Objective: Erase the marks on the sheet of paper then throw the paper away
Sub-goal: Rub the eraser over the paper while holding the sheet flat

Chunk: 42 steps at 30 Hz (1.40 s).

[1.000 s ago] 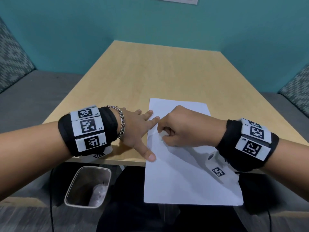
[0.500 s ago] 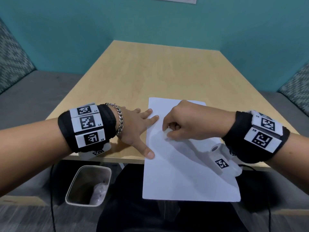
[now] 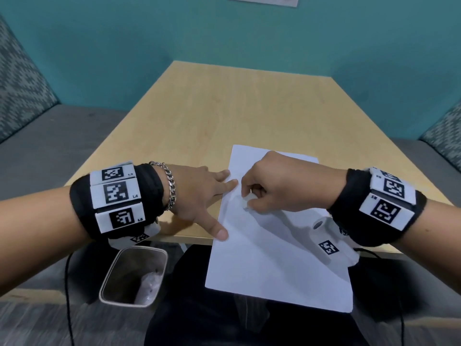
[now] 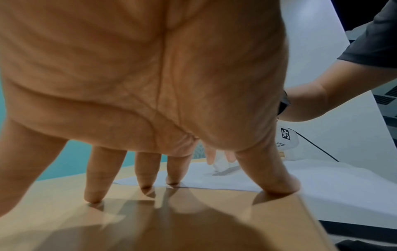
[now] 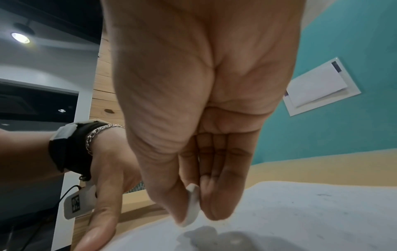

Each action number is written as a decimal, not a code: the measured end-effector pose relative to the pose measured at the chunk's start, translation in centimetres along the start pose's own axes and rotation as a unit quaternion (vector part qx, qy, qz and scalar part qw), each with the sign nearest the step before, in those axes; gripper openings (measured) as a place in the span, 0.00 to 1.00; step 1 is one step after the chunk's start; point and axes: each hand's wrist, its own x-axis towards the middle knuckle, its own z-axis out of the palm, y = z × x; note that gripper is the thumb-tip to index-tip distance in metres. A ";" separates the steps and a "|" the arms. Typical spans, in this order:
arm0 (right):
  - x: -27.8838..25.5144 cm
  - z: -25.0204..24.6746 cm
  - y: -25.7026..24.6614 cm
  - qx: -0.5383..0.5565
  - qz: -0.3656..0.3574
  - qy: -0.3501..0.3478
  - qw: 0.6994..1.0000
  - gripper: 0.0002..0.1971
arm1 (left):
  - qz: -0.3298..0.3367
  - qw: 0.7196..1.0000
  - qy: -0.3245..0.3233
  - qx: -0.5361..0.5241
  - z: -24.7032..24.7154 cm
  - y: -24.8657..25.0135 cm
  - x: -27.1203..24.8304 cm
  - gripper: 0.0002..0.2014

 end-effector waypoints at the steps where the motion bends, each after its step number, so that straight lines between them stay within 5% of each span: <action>1: 0.3 0.2 0.0 0.002 0.003 0.004 1.000 0.08 | -0.001 1.000 -0.003 -0.007 0.0 0.0 0.0 0.63; 10: 0.1 0.6 -0.7 0.057 -0.038 -0.034 0.997 0.08 | -0.007 1.000 -0.012 -0.008 0.3 -0.1 0.3 0.63; 15: 1.0 0.7 0.1 0.031 -0.002 0.017 0.999 0.09 | -0.007 1.000 -0.014 -0.006 0.3 0.0 0.1 0.63; 20: 0.3 0.1 -1.1 0.051 -0.045 -0.054 0.996 0.07 | -0.011 1.000 -0.016 -0.001 0.2 0.0 0.1 0.62; 25: 1.3 0.5 -0.2 0.005 0.001 0.019 1.000 0.07 | -0.012 1.000 -0.016 -0.003 0.1 0.1 0.1 0.63; 30: 0.1 0.3 -1.6 0.047 -0.040 -0.054 0.997 0.08 | -0.009 1.000 -0.015 0.003 0.1 0.2 0.0 0.60; 42: -3.6 -0.5 -1.1 0.030 0.033 -0.005 0.999 0.08 | -0.015 1.000 -0.017 0.002 0.1 0.3 -0.4 0.63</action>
